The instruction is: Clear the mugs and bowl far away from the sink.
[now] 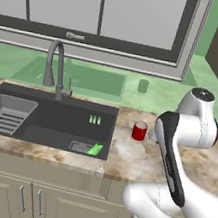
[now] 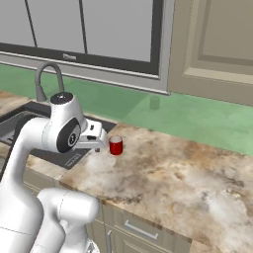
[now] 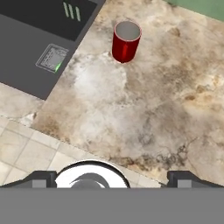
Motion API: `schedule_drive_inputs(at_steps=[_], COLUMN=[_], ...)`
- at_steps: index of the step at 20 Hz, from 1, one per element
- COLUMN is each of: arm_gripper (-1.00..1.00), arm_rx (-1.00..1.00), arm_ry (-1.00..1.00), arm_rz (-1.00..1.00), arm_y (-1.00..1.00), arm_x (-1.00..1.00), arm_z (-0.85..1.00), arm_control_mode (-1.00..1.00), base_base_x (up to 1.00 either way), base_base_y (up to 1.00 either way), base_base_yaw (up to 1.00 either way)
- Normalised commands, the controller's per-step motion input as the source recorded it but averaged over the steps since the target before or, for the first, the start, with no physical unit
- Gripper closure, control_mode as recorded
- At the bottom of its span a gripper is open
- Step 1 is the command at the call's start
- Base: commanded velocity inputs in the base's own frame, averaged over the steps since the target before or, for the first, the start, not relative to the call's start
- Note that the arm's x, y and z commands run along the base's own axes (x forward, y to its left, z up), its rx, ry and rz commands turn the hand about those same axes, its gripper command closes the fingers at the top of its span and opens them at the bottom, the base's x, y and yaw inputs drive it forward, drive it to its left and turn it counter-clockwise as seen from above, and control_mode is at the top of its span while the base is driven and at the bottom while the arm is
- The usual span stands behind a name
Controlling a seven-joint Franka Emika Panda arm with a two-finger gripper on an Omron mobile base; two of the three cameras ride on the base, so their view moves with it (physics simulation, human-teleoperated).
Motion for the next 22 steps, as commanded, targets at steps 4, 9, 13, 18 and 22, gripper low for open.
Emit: schedule_drive_inputs(at_steps=[4, 9, 13, 18, 22], arm_gripper=[-1.00, -1.00, -1.00, -1.00, -1.00], arm_rx=[0.00, 0.00, 0.00, 0.00, 0.00], arm_ry=[0.01, 0.01, 0.00, 0.00, 0.00], arm_rz=[0.00, 0.00, 0.00, 0.00, 0.00], arm_y=[0.00, 0.00, 0.00, 0.00, 0.00], arm_x=[0.23, 0.26, 0.23, 0.20, 0.21], arm_z=[-0.16, -0.22, -0.25, -0.22, -0.24], arm_control_mode=[-1.00, -1.00, -1.00, -1.00, -1.00], base_base_x=[0.00, 0.00, 0.00, 0.00, 0.00], base_base_y=[0.00, 0.00, 0.00, 0.00, 0.00], base_base_yaw=[0.00, 0.00, 0.00, 0.00, 0.00])
